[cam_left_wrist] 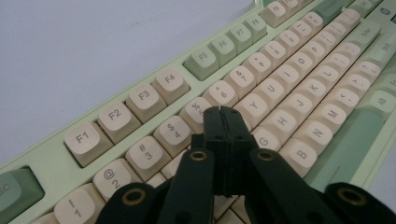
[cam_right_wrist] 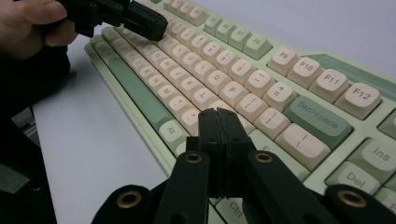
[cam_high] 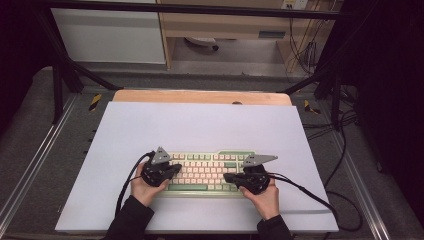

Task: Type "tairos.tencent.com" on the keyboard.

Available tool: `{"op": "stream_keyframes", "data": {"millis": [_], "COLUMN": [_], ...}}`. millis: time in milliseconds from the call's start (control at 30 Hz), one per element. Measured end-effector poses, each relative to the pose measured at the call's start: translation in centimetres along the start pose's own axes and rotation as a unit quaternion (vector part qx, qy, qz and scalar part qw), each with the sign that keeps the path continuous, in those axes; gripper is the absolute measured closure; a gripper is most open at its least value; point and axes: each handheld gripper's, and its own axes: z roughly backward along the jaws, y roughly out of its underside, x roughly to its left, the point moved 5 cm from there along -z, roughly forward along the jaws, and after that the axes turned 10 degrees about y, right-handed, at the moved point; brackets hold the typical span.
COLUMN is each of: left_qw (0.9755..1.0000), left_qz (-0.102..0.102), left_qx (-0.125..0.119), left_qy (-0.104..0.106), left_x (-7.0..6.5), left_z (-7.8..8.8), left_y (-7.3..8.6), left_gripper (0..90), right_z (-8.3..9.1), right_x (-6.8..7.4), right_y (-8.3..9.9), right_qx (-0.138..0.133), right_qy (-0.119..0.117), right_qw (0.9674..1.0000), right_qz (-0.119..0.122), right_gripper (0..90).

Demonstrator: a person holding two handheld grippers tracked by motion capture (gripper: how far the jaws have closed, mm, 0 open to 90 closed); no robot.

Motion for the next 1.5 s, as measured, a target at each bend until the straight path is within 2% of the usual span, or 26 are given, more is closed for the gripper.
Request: {"op": "stream_keyframes", "data": {"millis": [333, 833, 1500], "left_qw": [1.0, 0.9999, 0.9998], "left_qz": [-0.001, -0.013, 0.009], "left_qx": [0.003, -0.005, -0.015], "left_qy": [0.0, 0.008, 0.005], "left_x": [0.0, -0.7, 0.1], "left_z": [-0.2, 1.4, 3.8], "left_y": [0.3, 0.3, 1.8], "left_gripper": [90.0, 90.0, 90.0], "right_z": [0.1, 0.3, 0.1], "right_x": [0.0, 0.0, 0.1], "right_y": [0.0, -0.1, -0.3], "right_qx": [0.0, -0.006, -0.009], "right_qy": [0.001, 0.006, 0.008], "right_qw": [1.0, 1.0, 0.9999], "right_qz": [0.001, 0.001, -0.008], "right_gripper": [89.3, 88.6, 89.9]}}
